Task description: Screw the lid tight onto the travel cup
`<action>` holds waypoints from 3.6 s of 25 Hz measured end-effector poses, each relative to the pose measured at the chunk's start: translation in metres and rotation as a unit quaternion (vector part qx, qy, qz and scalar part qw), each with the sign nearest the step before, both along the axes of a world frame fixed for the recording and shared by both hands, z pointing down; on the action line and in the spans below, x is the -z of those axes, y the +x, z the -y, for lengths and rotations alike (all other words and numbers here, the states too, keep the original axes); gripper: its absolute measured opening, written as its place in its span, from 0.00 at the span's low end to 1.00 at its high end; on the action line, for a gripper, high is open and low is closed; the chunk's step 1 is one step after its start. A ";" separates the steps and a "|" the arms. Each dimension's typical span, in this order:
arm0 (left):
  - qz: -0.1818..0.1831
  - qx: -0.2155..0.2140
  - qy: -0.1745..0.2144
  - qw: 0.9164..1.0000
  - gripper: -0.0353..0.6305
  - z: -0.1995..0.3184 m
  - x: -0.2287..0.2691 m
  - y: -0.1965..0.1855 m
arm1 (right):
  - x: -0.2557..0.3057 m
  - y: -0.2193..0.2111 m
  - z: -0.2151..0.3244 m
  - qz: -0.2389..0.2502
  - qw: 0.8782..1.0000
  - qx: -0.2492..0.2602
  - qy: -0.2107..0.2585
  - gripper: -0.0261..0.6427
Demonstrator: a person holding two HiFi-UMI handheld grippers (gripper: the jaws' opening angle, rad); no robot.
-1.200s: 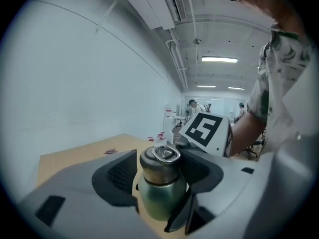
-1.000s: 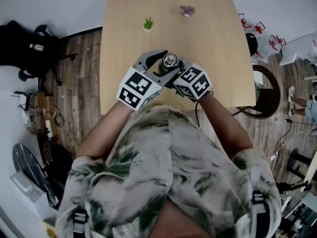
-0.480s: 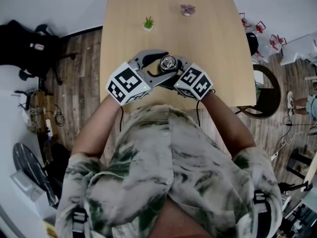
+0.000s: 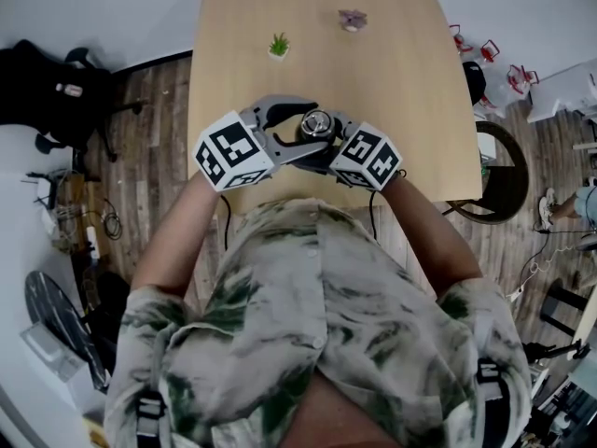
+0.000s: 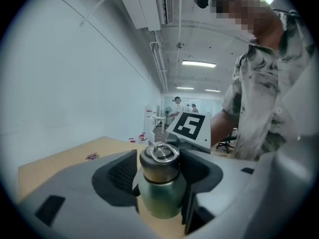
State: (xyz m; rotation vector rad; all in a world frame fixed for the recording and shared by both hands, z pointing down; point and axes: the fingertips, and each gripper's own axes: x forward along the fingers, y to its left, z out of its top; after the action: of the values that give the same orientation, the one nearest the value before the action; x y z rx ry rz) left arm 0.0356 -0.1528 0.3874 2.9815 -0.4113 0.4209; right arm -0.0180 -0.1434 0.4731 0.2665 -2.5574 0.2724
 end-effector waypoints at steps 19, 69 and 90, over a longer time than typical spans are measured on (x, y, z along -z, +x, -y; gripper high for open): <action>-0.005 0.167 0.014 0.986 0.46 0.022 -0.005 0.001 | -0.008 -0.002 0.019 -0.011 0.998 -0.054 -0.001 0.64; -0.017 0.063 0.010 0.998 0.46 0.010 -0.004 -0.002 | -0.004 -0.007 0.008 -0.018 1.000 -0.010 0.018 0.64; -0.007 0.175 0.003 0.984 0.47 0.024 -0.002 -0.006 | -0.009 0.004 0.028 -0.015 0.997 -0.074 0.005 0.64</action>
State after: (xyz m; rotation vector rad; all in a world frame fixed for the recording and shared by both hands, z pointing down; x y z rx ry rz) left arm 0.0300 -0.1768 0.3896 2.8289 -0.9158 0.3615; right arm -0.0137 -0.1713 0.4821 0.4606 -2.5147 0.3084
